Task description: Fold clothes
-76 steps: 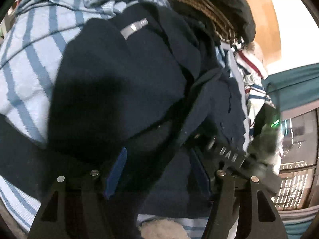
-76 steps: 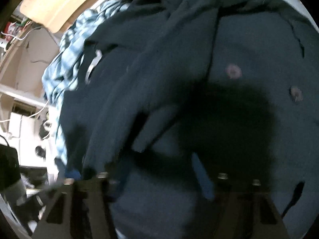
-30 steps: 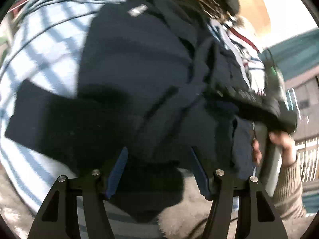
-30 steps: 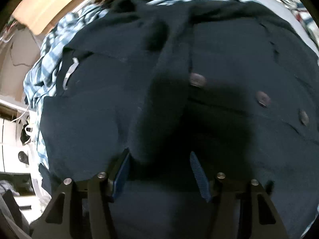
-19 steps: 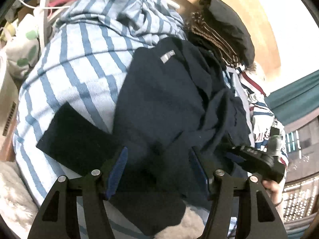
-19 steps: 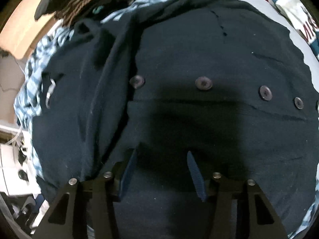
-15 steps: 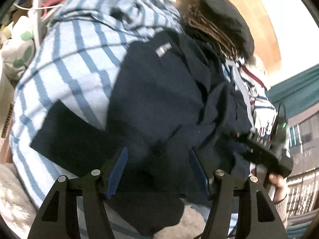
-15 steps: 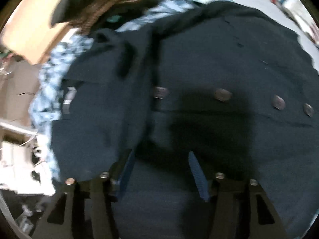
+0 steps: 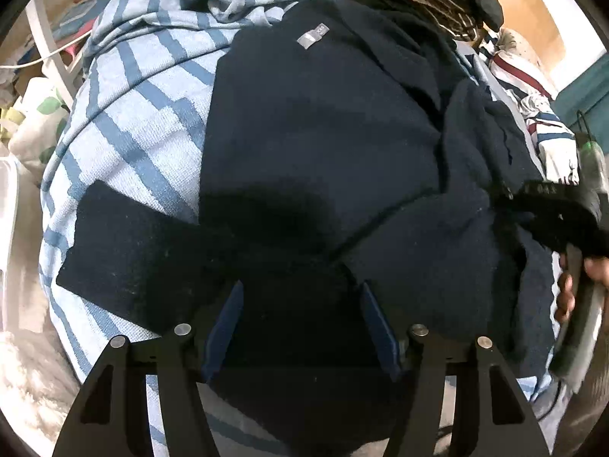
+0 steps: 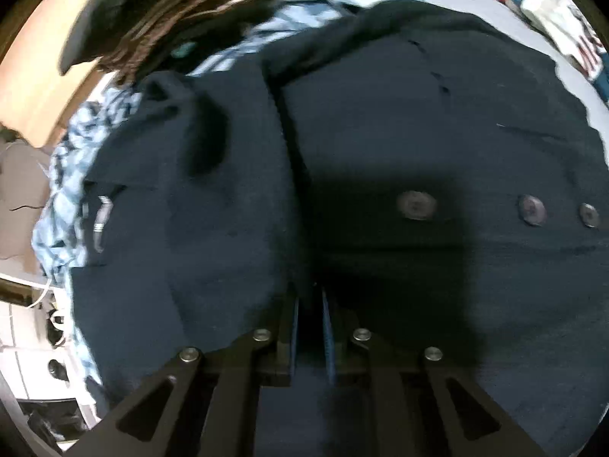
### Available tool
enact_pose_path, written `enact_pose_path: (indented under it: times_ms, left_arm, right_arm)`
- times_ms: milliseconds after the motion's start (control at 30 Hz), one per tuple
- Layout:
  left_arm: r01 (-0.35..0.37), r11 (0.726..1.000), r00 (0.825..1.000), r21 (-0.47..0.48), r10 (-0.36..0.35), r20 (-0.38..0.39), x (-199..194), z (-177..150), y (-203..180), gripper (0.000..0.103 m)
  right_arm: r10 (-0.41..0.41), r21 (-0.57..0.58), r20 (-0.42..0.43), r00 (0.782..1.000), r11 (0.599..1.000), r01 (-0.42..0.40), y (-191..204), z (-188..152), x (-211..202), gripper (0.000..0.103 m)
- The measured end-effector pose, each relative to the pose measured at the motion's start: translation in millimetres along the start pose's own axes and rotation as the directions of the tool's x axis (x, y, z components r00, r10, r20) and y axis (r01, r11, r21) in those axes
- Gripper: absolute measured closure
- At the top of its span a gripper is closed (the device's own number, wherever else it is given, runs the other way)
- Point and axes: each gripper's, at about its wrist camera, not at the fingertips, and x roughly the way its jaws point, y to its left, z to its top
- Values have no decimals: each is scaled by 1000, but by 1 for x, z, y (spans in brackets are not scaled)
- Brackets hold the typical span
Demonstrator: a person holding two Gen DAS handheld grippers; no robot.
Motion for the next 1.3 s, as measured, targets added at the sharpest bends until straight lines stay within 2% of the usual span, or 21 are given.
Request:
enact_pose_path:
  times_ms: [33, 100, 167, 267, 400, 467, 600, 633, 667, 700, 767, 800, 933, 1033, 1067, 1133, 1167, 1200, 1300]
  left_arm:
    - [18, 1000, 1000, -7, -18, 3, -2, 1, 0, 39]
    - [56, 998, 998, -21, -56, 9, -6, 4, 1, 39]
    - [147, 986, 989, -77, -145, 36, -15, 9, 9, 39]
    - [280, 948, 959, -153, -269, 86, -29, 15, 22, 39]
    - [322, 922, 945, -214, -300, 127, -33, 20, 33, 39]
    - [342, 908, 938, -244, -314, 148, -34, 22, 38, 39]
    - [346, 886, 938, -308, -320, 132, -21, 26, 43, 39]
    - [346, 881, 938, -323, -320, 132, -19, 25, 46, 39]
    - [347, 875, 938, -337, -321, 134, -16, 23, 48, 39]
    - [359, 869, 933, -342, -326, 151, -16, 24, 50, 39]
    - [382, 855, 923, -350, -337, 186, -18, 26, 53, 39]
    - [403, 843, 913, -356, -344, 218, -20, 30, 56, 39]
    - [474, 800, 873, -368, -371, 318, -27, 59, 62, 39]
    - [467, 806, 873, -365, -353, 336, -26, 98, 56, 39]
    - [458, 809, 876, -368, -340, 341, -25, 111, 53, 39]
    - [452, 811, 877, -370, -330, 349, -24, 134, 49, 39]
    - [465, 809, 871, -360, -344, 351, -24, 142, 47, 39]
    - [477, 806, 865, -350, -358, 352, -24, 150, 45, 39]
    - [502, 807, 852, -310, -400, 338, -20, 173, 36, 39]
  right_arm:
    - [-2, -15, -15, 1000, 1000, 2, -2, -2, 0, 79]
    - [7, -31, -24, 1000, 999, -7, -6, -6, -5, 56]
    - [23, -14, -4, 1000, 1000, -23, -11, -4, -14, 54]
    - [70, 7, 50, 996, 998, -70, -11, 8, -29, 52]
    - [124, -48, 81, 989, 992, -120, 7, 34, -36, 39]
    - [140, -90, 83, 987, 987, -132, 26, 52, -32, 37]
    - [106, -162, 69, 992, 982, -94, 68, 90, -2, 35]
    - [92, -174, 57, 994, 981, -81, 77, 99, 9, 41]
    - [75, -192, 29, 997, 979, -68, 84, 107, 23, 75]
    - [42, -213, 4, 999, 976, -40, 88, 113, 34, 97]
    - [-59, -252, 15, 998, 966, 61, 94, 119, 48, 97]
    - [-58, -258, 32, 998, 964, 65, 96, 123, 47, 97]
    - [23, -246, 143, 989, 969, 14, 110, 151, 14, 97]
    - [133, -267, 228, 965, 961, -69, 132, 176, -10, 96]
    - [153, -276, 242, 958, 957, -84, 138, 183, -12, 94]
    - [182, -283, 233, 955, 952, -112, 143, 189, -8, 79]
    - [207, -283, 201, 958, 948, -145, 141, 189, -5, 47]
    - [232, -277, 172, 957, 944, -179, 135, 186, -3, 34]
    - [305, -228, 193, 932, 938, -260, 95, 168, -13, 35]
